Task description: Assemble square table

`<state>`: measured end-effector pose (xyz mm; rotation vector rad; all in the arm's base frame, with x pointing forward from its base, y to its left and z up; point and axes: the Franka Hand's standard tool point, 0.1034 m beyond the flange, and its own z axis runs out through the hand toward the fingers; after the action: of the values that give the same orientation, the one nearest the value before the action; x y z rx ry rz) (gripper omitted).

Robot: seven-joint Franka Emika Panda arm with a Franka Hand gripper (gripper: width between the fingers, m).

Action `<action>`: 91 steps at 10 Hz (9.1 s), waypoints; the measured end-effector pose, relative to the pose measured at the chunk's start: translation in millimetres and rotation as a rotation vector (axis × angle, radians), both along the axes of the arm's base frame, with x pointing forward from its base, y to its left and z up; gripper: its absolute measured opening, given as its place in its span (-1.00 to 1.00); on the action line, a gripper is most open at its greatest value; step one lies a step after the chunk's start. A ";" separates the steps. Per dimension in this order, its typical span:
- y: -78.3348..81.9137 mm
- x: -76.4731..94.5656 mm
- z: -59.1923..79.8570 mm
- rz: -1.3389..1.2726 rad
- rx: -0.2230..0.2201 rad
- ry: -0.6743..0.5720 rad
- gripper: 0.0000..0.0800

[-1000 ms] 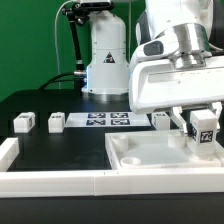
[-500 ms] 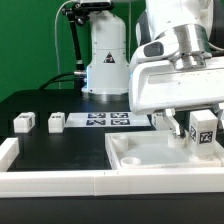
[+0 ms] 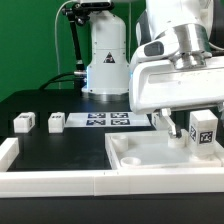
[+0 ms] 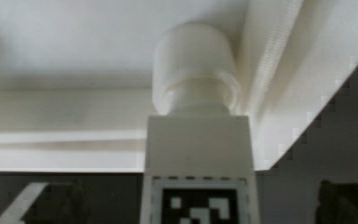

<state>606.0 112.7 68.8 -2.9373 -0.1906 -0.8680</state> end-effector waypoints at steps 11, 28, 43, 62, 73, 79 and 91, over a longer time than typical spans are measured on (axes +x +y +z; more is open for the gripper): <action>-4.1 10.4 28.4 0.039 0.007 0.489 0.62; 0.8 18.1 13.8 -0.124 0.064 0.589 -0.27; 8.9 9.7 12.4 -1.415 0.495 0.630 -0.27; 9.2 0.4 7.1 -0.124 0.070 0.467 0.62; 7.0 0.5 5.7 -0.255 0.119 0.482 -0.26; 10.9 0.3 5.0 -0.884 0.363 0.544 -0.26; 19.0 3.7 9.0 -0.974 0.423 0.588 0.56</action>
Offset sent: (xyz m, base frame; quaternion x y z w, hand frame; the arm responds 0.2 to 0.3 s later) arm 0.0068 -0.0045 0.0273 0.0202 -0.0937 0.0089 0.9954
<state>609.7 131.6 77.8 -2.6043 1.3329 0.0094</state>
